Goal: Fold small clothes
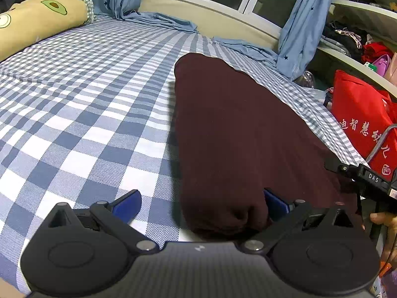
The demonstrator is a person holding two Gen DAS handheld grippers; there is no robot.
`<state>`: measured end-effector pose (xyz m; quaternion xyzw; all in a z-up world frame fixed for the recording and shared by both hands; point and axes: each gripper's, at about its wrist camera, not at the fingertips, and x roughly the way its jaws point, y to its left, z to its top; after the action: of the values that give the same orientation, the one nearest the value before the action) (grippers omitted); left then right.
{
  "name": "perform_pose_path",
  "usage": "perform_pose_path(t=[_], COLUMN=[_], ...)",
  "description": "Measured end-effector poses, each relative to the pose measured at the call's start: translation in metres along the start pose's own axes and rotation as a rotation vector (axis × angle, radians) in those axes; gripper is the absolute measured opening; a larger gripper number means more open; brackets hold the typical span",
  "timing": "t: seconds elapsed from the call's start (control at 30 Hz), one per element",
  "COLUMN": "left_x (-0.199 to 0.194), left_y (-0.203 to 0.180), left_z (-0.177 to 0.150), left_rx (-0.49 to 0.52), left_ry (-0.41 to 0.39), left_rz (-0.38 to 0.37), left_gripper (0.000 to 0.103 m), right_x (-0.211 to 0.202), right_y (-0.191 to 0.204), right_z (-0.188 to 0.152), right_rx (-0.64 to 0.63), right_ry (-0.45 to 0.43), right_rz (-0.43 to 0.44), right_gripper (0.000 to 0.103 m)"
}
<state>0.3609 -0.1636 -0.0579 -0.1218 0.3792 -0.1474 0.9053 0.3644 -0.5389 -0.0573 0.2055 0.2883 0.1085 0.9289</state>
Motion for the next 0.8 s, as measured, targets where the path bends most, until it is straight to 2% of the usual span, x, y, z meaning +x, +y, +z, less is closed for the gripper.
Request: perform_pose_path(t=[0.23,0.43,0.57,0.67,0.8], left_x=[-0.002,-0.014,-0.016,-0.006,0.007], left_y=[-0.002,-0.017,-0.012,-0.007,-0.009], left_z=[0.003,0.018,0.036,0.051,0.066], left_rx=[0.011,0.100,0.054,0.030,0.061], left_ry=[0.003,-0.027,-0.062,-0.043,-0.019], left_rz=[0.009,0.044,0.018,0.016,0.047], left_gripper=[0.103,0.102,0.102,0.102,0.102], right_x=[-0.001,-0.001,0.000,0.001,-0.001], right_y=[-0.001,-0.001,0.000,0.000,0.000], right_z=[-0.004,-0.003,-0.004,-0.004,-0.004], right_rx=[0.004,0.003,0.007,0.008,0.014], right_ry=[-0.013,-0.012,-0.015,-0.016,-0.020], right_rz=[-0.001,0.000,0.004,0.005,0.010], right_gripper=[0.102,0.102,0.102,0.102,0.102])
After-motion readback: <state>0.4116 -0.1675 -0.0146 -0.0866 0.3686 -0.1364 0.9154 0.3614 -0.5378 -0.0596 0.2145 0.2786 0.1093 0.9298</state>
